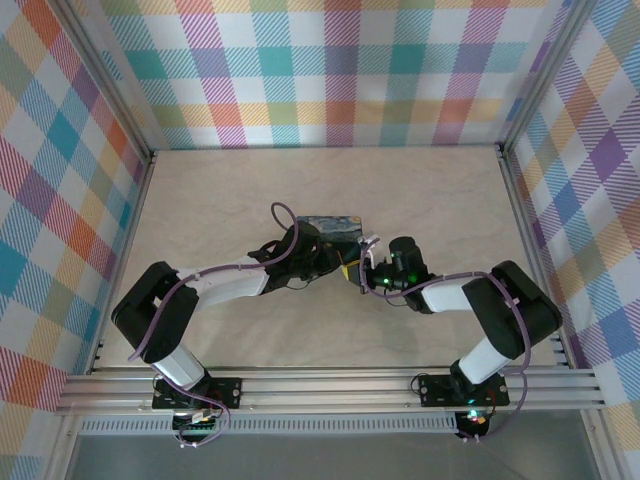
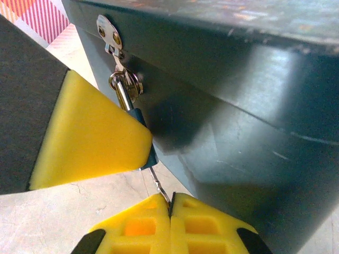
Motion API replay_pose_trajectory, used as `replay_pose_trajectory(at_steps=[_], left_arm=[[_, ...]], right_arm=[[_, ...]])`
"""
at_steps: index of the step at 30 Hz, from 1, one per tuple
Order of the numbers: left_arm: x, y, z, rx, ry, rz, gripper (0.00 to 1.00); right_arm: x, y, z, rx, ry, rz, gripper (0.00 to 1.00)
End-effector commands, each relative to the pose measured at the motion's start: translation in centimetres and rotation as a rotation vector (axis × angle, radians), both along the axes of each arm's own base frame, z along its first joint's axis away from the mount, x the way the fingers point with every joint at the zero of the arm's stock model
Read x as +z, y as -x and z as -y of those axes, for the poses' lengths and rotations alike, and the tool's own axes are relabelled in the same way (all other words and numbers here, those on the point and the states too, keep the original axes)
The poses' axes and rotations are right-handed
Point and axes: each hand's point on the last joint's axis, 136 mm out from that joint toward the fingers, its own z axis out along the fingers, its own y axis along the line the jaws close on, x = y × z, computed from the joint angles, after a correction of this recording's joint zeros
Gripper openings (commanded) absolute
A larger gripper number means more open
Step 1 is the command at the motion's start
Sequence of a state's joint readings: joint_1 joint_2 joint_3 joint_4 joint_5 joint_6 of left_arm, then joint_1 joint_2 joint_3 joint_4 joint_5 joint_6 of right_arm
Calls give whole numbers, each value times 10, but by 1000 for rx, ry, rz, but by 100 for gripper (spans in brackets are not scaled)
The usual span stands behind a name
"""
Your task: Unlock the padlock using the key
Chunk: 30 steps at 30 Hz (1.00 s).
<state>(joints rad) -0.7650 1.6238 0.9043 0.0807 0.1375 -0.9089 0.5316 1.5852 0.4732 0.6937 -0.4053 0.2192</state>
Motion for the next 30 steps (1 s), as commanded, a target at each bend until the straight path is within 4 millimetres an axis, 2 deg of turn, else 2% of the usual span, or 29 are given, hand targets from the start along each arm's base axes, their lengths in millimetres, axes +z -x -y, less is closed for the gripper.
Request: replay_pose_trajectory(at_steps=[1, 9, 25, 30], left_arm=[[1, 30, 18, -118, 51, -61, 13], [-1, 30, 20, -121, 52, -67, 13], [-2, 31, 23, -124, 56, -72, 12], [-2, 30, 23, -121, 57, -71, 12]], right_arm=[[33, -25, -3, -64, -62, 122, 0], [47, -28, -10, -65, -104, 141, 0], [90, -36, -25, -58, -181, 217, 0], [72, -32, -17, -80, -132, 196, 0]])
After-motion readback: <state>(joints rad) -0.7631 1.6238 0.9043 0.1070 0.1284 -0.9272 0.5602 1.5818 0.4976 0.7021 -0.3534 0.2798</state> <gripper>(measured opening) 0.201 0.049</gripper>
